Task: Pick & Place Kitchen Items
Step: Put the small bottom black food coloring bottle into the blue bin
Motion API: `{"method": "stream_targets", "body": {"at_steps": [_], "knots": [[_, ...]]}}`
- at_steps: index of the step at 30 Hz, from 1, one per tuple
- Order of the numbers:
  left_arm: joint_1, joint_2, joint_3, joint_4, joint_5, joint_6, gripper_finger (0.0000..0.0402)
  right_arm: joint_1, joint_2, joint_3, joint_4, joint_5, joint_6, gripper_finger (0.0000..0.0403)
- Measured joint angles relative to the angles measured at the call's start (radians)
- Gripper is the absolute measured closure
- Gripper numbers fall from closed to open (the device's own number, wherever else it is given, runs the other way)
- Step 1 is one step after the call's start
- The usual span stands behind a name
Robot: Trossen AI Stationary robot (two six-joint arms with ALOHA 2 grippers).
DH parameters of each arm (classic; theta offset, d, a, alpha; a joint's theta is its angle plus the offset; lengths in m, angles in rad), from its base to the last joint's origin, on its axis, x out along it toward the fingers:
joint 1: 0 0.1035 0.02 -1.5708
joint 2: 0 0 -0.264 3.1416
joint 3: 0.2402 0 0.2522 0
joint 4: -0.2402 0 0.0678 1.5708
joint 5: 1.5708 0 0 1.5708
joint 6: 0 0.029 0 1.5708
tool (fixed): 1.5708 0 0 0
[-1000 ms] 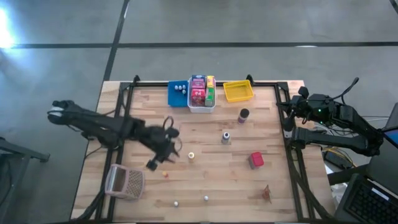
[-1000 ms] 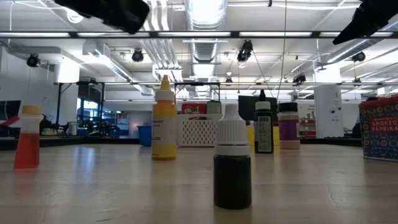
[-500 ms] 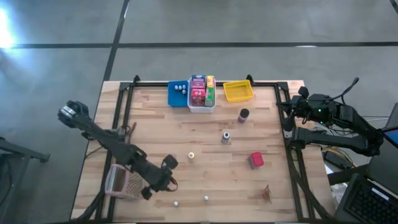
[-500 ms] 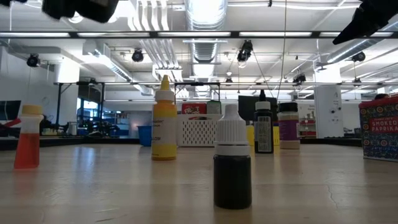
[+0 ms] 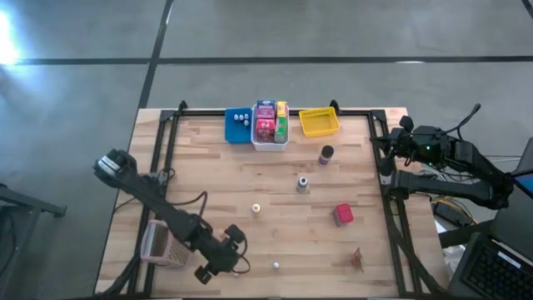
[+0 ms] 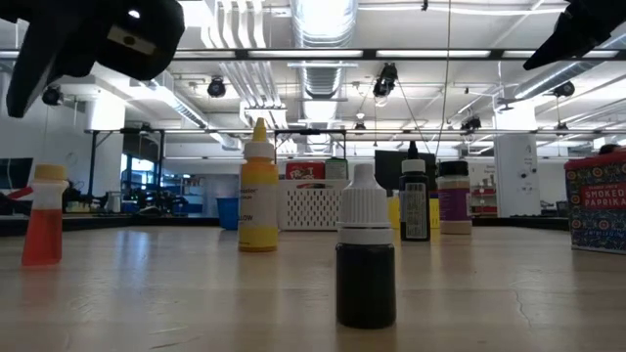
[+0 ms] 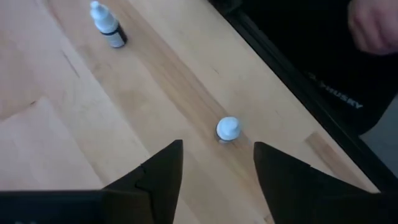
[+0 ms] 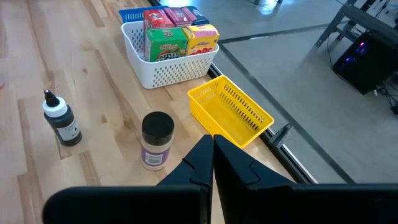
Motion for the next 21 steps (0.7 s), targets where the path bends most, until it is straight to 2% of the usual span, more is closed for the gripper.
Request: {"method": "stream_targets", "body": {"at_steps": [21], "knots": [[-0.016,0.186,0.093,-0.022,0.027,0.005,0.0223,0.000,0.000,0.000,0.000,0.000,0.000,0.0394]]}}
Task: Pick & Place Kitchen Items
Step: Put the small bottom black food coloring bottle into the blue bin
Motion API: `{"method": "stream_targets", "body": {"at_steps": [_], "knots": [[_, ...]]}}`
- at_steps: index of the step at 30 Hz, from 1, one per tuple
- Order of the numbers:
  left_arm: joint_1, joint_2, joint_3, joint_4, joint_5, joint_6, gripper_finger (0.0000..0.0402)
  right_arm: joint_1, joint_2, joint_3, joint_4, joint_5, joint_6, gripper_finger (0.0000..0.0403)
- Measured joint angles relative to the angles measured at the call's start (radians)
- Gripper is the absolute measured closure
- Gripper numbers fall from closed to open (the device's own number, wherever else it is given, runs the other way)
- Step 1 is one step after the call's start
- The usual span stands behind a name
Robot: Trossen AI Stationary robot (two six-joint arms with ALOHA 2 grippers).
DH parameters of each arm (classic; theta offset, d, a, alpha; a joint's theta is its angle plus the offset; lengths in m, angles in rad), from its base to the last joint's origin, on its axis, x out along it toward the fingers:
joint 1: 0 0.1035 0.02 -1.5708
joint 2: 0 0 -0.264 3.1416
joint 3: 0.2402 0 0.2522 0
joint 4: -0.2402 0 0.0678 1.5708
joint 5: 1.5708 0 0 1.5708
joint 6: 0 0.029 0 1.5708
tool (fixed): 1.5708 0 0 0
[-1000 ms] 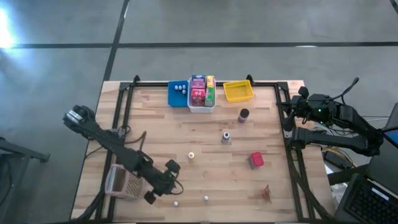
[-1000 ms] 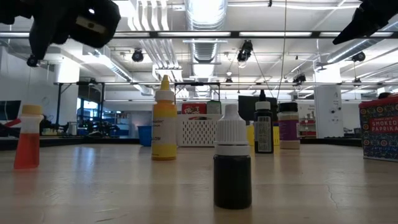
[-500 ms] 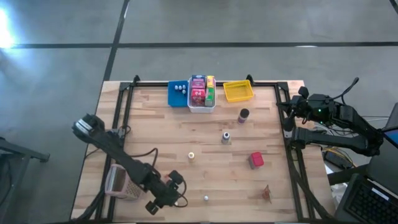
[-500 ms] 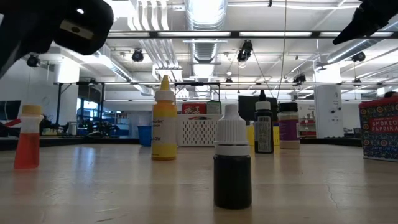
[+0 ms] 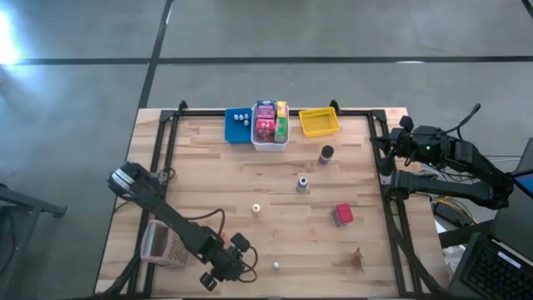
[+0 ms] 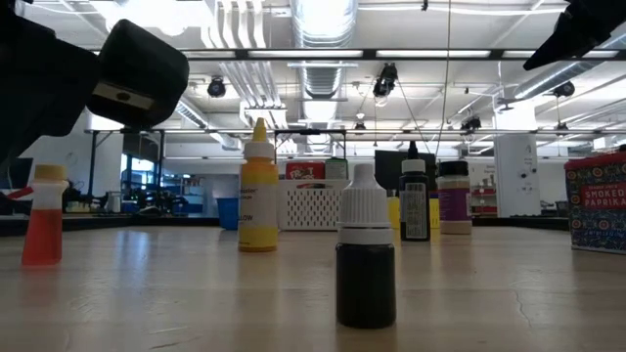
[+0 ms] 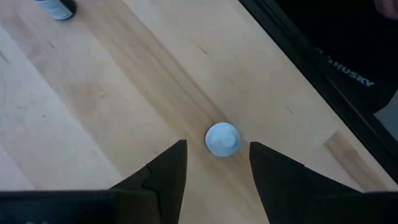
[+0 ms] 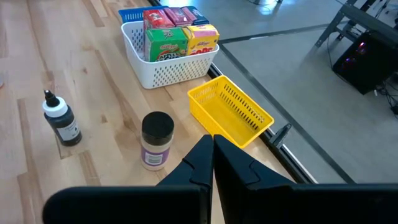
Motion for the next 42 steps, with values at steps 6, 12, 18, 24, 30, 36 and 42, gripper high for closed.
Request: {"method": "stream_targets", "body": {"at_steps": [6,12,18,24,30,36,42], "knots": [[0.000,0.014,0.002,0.022,0.002,0.007,0.0223,0.000,0.000,0.000,0.000,0.000,0.000,0.0394],[-0.001,0.014,0.006,0.037,0.002,0.014,0.0223,0.000,0.000,0.000,0.000,0.000,0.001,0.0394],[-0.001,0.014,0.006,0.037,0.003,0.014,0.0233,0.000,0.000,0.000,0.000,0.000,0.000,0.0394],[-0.001,0.014,0.006,0.038,0.003,0.014,0.0252,0.000,0.000,0.000,0.000,0.000,0.001,0.0394],[-0.001,0.014,0.006,0.038,0.003,0.015,0.0273,0.000,0.000,0.000,0.000,0.000,-0.001,0.0394],[-0.001,0.014,0.006,0.039,0.003,0.028,0.0291,0.000,0.000,0.000,0.000,0.000,0.001,0.0394],[-0.001,0.013,0.006,0.045,0.003,0.037,0.0311,0.000,0.000,0.000,0.000,0.000,0.000,0.0394]]}}
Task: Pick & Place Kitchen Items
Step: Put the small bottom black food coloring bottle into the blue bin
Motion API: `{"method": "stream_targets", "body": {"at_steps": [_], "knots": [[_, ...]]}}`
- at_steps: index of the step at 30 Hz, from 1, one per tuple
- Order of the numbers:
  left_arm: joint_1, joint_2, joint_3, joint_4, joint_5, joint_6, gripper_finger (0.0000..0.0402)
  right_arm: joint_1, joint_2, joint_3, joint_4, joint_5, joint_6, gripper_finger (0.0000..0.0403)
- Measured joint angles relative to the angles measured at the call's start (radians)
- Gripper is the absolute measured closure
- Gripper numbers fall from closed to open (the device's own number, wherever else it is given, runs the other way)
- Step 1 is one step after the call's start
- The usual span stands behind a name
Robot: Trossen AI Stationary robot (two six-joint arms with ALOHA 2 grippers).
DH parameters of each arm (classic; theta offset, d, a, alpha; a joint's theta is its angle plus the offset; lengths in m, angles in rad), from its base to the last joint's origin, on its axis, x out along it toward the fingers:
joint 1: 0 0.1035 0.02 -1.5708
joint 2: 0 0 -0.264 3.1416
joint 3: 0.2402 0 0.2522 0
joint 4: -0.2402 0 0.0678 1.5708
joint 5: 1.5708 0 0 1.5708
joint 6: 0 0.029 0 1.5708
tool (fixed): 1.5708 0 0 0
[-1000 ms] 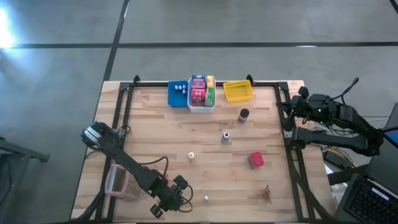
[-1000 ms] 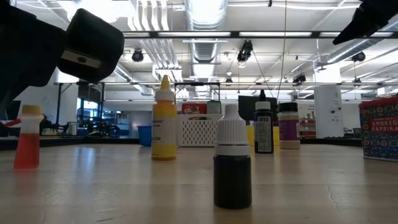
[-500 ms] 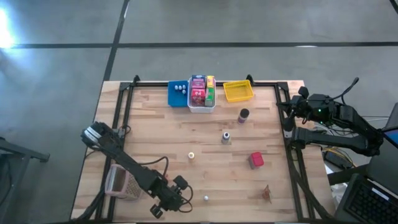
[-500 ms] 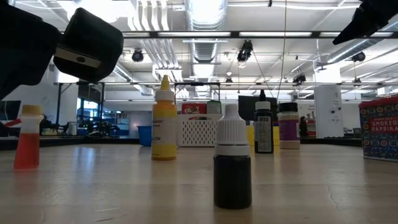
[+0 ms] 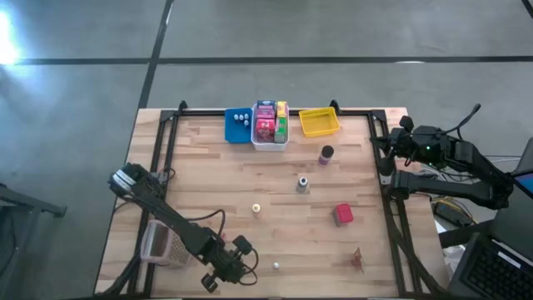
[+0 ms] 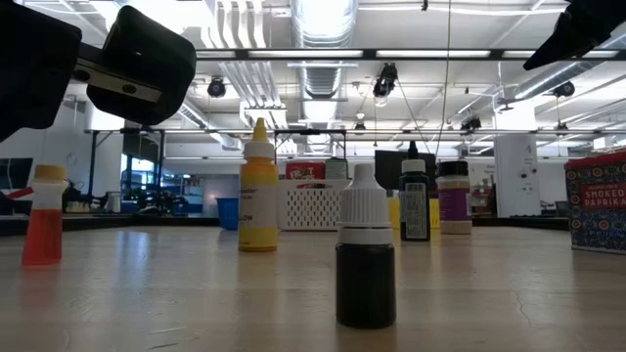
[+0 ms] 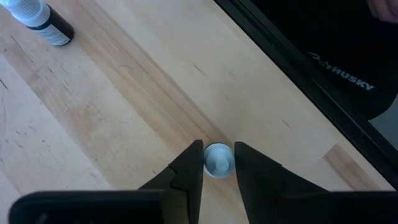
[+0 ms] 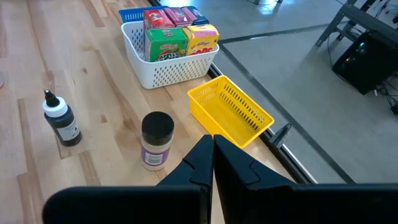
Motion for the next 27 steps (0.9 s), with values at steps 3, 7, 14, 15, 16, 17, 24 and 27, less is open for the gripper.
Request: {"method": "stream_targets", "body": {"at_steps": [3,7,14,15,16,17,24,27], "knots": [[0.000,0.000,0.000,0.000,0.000,0.003,0.0317,0.000,0.000,0.000,0.000,0.000,0.001,0.0394],[0.005,-0.011,0.000,-0.026,-0.003,-0.004,0.0320,0.000,0.000,0.000,0.000,0.000,0.002,0.0394],[0.028,-0.108,0.000,-0.129,-0.059,-0.047,0.0321,0.000,0.000,0.000,0.000,0.000,0.000,0.0394],[0.029,-0.129,0.000,-0.143,-0.075,-0.047,0.0321,0.000,0.000,0.000,0.000,0.000,0.001,0.0394],[0.031,-0.151,0.000,-0.154,-0.096,-0.045,0.0321,0.000,0.000,0.000,0.000,0.000,0.001,0.0394],[0.035,-0.174,0.000,-0.164,-0.123,-0.038,0.0321,0.000,0.000,0.000,0.000,0.000,0.000,0.0394],[0.106,-0.366,-0.049,-0.191,-0.293,0.033,0.0321,0.000,0.000,0.000,0.000,0.000,0.002,0.0394],[0.179,-0.456,-0.096,-0.183,-0.333,0.072,0.0321,0.000,0.000,0.000,0.000,0.000,0.000,0.0394]]}}
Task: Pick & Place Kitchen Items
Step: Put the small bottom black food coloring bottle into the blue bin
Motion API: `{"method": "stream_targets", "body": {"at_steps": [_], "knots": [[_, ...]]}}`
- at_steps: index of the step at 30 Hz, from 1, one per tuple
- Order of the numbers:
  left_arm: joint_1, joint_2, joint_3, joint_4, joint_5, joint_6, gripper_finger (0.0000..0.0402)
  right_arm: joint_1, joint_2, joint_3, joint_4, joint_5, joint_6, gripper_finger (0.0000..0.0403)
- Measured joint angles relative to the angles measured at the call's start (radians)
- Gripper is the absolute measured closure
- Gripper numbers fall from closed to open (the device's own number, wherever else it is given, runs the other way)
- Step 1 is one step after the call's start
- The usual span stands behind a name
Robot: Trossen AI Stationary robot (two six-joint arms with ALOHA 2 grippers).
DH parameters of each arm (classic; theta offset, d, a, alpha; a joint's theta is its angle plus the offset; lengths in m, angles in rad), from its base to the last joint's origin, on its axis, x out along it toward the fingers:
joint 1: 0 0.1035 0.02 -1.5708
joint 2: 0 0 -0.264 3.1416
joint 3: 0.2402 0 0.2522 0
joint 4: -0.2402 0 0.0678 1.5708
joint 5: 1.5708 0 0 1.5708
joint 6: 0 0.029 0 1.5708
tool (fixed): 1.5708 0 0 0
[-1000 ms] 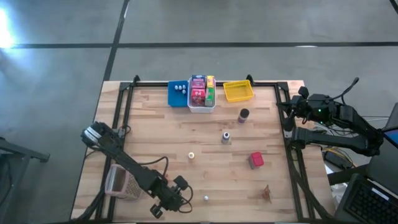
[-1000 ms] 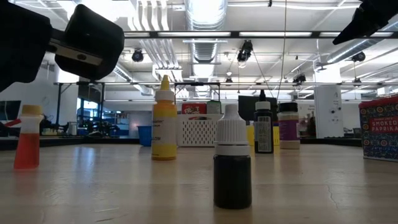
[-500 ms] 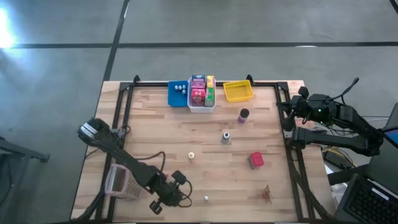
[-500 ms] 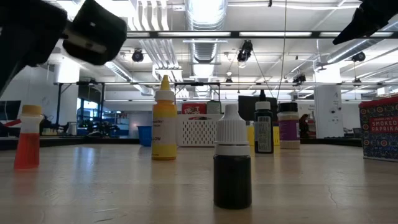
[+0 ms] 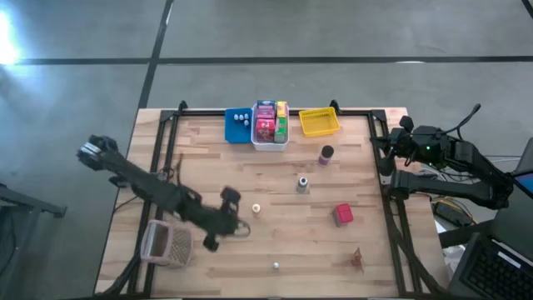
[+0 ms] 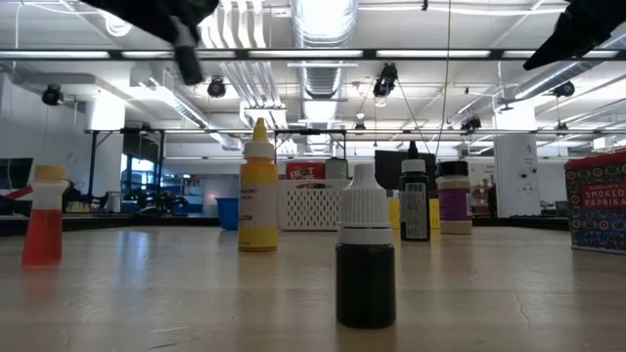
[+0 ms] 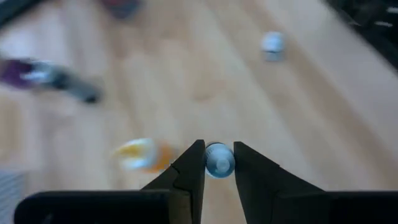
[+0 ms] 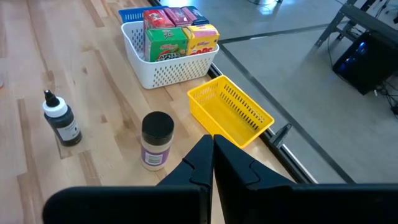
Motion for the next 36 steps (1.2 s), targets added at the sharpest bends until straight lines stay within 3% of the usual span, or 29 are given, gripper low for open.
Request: {"method": "stream_targets", "body": {"at_steps": [11,15,25,29,36], "knots": [[0.433,-0.324,-0.214,0.217,0.017,0.129,0.0321,0.000,0.000,0.000,0.000,0.000,-0.001,0.0394],[0.617,-0.368,-0.284,0.299,0.091,0.114,0.0321,0.000,0.000,0.000,0.000,0.000,0.000,0.0394],[0.996,-0.301,-0.366,0.490,0.273,0.024,0.0321,0.000,0.000,0.000,0.000,0.000,0.000,0.0394],[1.066,-0.254,-0.362,0.540,0.328,0.010,0.0321,0.000,0.000,0.000,0.000,0.000,0.000,0.0394],[1.119,-0.119,-0.317,0.544,0.328,0.069,0.0321,0.000,0.000,0.000,0.000,0.000,-0.001,0.0394]]}}
